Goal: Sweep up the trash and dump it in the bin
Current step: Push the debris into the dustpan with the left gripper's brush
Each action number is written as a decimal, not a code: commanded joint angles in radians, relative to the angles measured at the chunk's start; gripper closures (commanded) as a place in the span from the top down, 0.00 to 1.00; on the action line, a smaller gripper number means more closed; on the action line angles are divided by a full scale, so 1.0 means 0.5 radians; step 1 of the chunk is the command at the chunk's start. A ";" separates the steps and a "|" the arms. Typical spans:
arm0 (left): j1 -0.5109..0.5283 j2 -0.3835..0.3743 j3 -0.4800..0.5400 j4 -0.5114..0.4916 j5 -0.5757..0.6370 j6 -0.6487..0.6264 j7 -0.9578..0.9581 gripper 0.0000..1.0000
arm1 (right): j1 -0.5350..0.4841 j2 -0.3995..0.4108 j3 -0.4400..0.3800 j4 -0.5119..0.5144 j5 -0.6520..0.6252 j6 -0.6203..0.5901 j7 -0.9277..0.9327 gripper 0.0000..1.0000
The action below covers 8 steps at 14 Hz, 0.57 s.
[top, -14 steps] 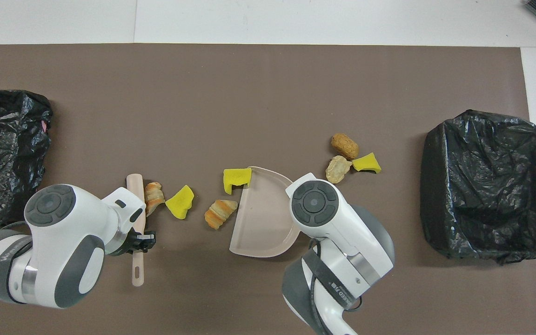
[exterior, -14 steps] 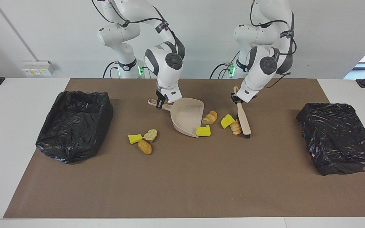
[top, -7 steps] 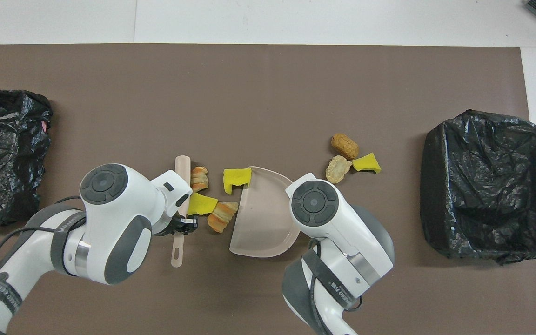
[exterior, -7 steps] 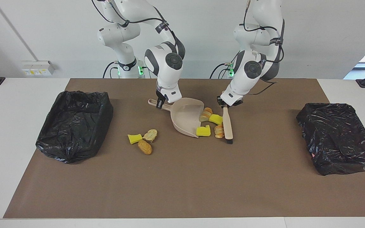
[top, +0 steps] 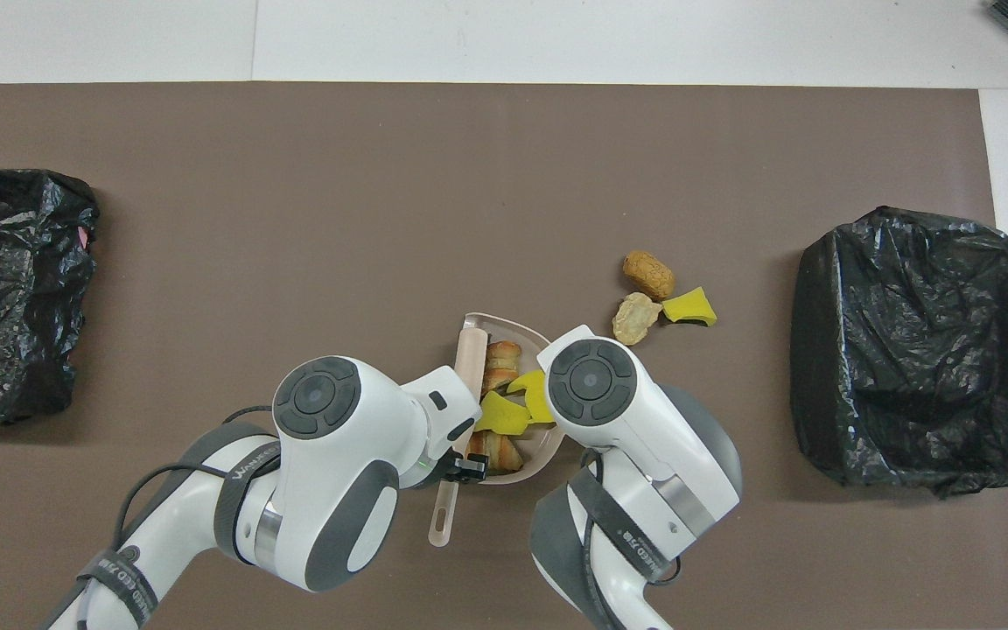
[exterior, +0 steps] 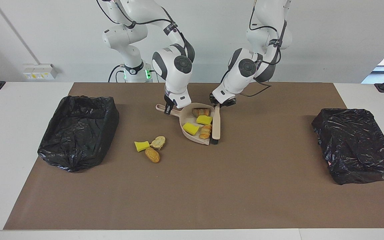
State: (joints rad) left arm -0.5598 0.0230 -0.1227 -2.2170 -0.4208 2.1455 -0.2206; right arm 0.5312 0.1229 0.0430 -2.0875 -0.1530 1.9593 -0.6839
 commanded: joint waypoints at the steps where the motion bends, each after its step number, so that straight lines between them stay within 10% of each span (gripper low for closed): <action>1: 0.054 0.031 0.058 0.053 0.007 -0.030 0.015 0.00 | -0.013 0.006 0.012 -0.010 0.024 -0.007 0.021 0.00; 8: 0.374 0.006 0.058 0.246 0.510 -0.348 -0.175 0.00 | -0.013 -0.012 0.009 -0.004 0.024 -0.028 0.058 0.00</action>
State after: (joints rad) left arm -0.3949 0.0285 -0.0853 -2.1400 -0.2270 2.0331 -0.2462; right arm 0.5312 0.1229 0.0430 -2.0874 -0.1530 1.9592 -0.6800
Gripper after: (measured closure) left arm 0.740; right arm 0.687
